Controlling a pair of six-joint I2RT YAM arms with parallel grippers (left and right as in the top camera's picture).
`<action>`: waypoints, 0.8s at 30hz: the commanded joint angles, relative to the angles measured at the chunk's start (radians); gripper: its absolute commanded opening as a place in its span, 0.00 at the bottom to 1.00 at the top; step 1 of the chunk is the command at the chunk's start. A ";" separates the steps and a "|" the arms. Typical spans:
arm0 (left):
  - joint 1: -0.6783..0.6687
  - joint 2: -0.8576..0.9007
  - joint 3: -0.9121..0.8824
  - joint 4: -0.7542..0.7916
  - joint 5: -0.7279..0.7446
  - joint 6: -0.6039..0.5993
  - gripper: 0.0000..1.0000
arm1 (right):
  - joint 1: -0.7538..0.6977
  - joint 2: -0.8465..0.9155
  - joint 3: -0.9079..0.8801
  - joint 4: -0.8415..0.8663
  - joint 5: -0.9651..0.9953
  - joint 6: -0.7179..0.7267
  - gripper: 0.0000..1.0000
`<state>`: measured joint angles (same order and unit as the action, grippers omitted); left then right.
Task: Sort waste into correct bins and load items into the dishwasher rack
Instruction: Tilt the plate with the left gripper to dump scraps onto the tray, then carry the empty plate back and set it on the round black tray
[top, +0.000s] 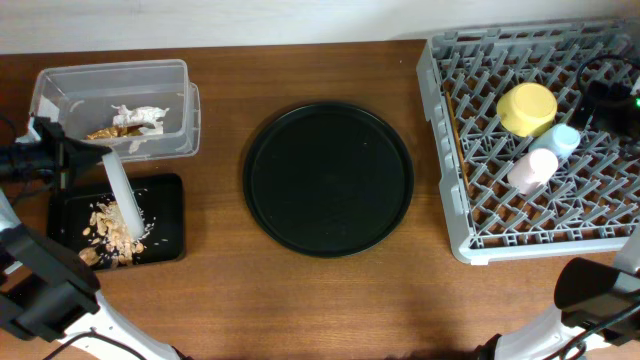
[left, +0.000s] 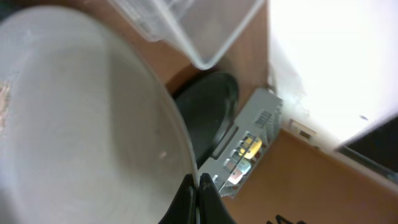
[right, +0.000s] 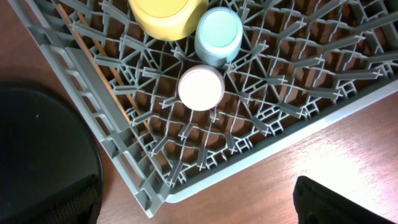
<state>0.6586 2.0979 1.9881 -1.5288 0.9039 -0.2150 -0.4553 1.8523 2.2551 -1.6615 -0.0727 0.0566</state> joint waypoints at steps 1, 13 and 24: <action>0.001 -0.024 0.009 0.010 0.101 0.090 0.01 | -0.003 0.003 -0.001 0.000 -0.005 0.011 0.98; 0.006 -0.023 0.008 -0.085 0.042 0.097 0.01 | -0.003 0.003 -0.001 0.000 -0.005 0.011 0.98; -0.065 -0.045 0.008 -0.160 0.023 0.140 0.01 | -0.003 0.003 -0.001 0.000 -0.005 0.011 0.98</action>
<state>0.6453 2.0933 1.9877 -1.6848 0.9264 -0.1226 -0.4553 1.8523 2.2551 -1.6611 -0.0727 0.0570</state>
